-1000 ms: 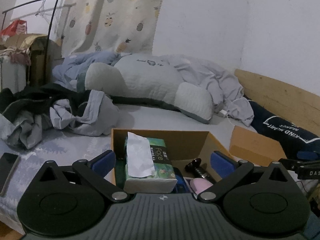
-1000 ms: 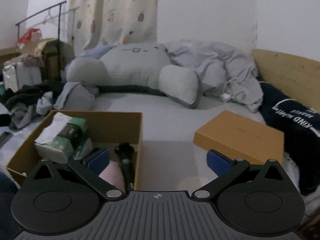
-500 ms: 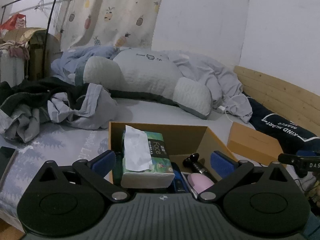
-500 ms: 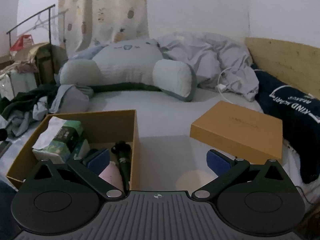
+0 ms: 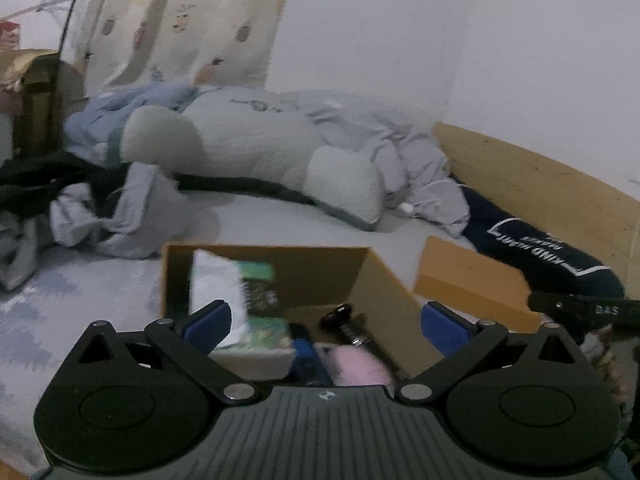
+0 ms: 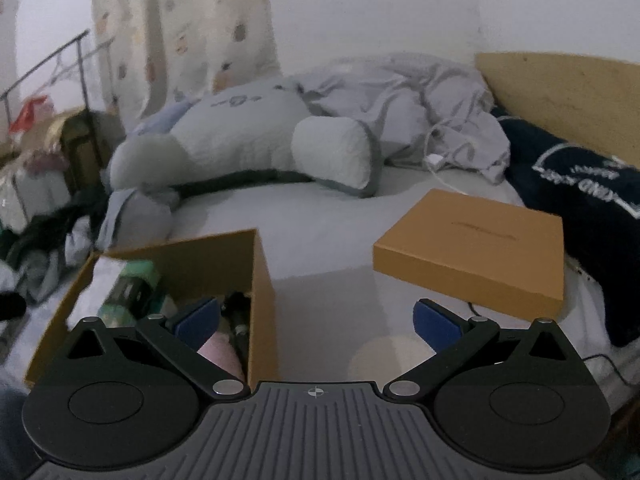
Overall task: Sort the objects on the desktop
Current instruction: 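Move both tools to the flat orange Miaoweitu box by the headboard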
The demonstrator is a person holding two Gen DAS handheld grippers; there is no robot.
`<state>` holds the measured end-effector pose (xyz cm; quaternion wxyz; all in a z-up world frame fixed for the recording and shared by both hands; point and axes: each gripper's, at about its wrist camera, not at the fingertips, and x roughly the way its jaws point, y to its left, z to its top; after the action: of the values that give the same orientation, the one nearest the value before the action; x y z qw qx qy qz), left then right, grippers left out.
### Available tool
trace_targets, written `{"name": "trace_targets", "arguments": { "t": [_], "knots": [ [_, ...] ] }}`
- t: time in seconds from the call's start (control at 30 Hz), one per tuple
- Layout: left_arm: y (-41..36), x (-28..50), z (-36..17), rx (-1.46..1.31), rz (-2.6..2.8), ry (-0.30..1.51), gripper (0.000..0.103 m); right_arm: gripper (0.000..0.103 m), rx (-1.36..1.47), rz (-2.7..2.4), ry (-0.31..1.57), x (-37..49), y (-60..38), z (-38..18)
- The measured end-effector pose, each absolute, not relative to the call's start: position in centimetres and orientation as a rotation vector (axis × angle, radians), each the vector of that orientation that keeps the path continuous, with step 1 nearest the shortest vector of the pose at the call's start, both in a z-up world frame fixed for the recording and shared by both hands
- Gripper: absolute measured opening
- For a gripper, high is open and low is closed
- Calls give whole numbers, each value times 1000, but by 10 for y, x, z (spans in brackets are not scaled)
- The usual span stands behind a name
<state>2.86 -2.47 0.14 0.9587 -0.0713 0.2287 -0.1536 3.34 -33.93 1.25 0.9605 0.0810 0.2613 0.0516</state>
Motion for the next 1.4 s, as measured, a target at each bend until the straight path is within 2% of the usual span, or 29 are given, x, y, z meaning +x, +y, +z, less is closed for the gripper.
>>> {"name": "trace_targets", "arguments": {
  "t": [0.5, 0.83, 1.03, 1.4],
  "knots": [
    [-121, 122, 70, -123, -512, 442, 103, 103, 490, -108, 486, 63, -456, 31],
    [-213, 184, 78, -56, -656, 457, 103, 103, 546, -264, 430, 85, -538, 34],
    [-266, 225, 60, 15, -706, 516, 103, 103, 534, -324, 482, 110, -571, 9],
    [-334, 320, -26, 96, -698, 755, 103, 103, 557, -348, 648, 172, -602, -52]
  ]
}}
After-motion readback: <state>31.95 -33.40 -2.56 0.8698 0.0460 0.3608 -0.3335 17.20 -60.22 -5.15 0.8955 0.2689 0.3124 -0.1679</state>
